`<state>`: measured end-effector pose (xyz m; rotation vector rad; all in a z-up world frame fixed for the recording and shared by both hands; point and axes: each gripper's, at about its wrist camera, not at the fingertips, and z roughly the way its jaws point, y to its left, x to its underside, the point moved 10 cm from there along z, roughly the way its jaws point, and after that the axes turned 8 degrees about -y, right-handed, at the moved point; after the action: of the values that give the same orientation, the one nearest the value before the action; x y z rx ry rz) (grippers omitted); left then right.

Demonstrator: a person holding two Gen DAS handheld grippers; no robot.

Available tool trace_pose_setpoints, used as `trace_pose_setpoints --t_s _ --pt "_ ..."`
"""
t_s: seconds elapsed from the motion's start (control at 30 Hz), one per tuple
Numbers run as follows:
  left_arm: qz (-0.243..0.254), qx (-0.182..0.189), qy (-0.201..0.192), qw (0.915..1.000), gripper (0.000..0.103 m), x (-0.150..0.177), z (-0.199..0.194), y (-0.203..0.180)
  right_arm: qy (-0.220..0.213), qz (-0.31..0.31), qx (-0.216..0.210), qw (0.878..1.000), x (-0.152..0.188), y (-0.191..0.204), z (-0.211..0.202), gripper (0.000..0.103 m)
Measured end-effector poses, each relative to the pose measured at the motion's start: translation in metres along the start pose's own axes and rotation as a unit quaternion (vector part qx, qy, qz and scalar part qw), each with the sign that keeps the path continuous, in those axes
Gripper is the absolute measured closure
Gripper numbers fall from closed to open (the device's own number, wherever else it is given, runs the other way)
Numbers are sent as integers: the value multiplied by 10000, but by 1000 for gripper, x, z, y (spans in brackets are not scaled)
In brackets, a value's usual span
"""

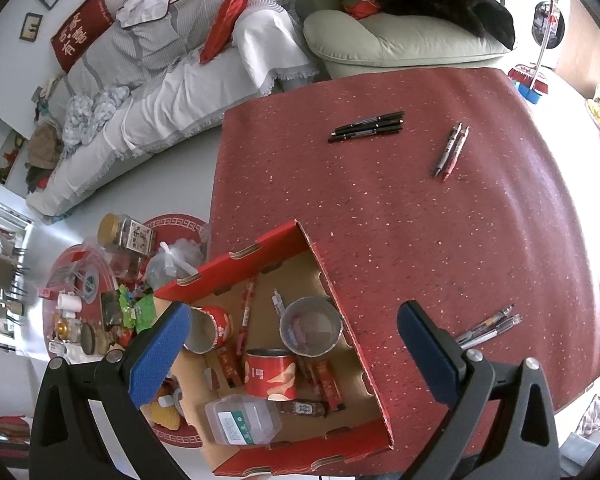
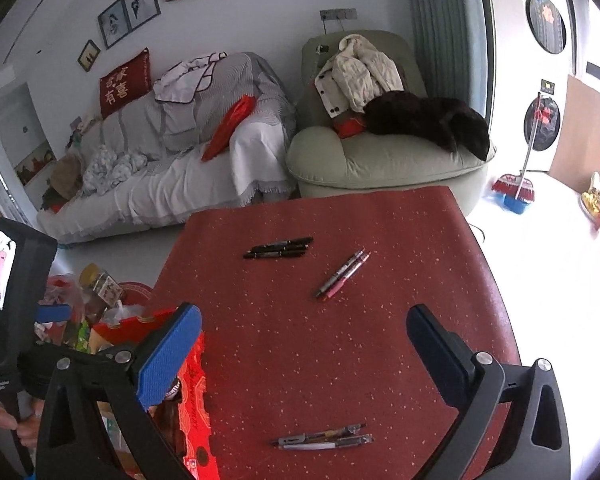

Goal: Organize rigid objects
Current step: 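Move the right tool toward the pair of silver pens on the table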

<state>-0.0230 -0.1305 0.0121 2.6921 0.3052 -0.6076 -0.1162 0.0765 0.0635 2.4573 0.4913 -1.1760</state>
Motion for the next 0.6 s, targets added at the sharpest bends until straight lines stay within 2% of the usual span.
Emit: trace_pose_setpoints --t_s 0.3,0.6 --pt "-6 -14 18 10000 0 -1 1 -3 248 -116 -6 9996 9 0 5 0" --pt "-16 -30 20 10000 0 6 2 -4 1110 -891 420 9889 35 10 18 0"
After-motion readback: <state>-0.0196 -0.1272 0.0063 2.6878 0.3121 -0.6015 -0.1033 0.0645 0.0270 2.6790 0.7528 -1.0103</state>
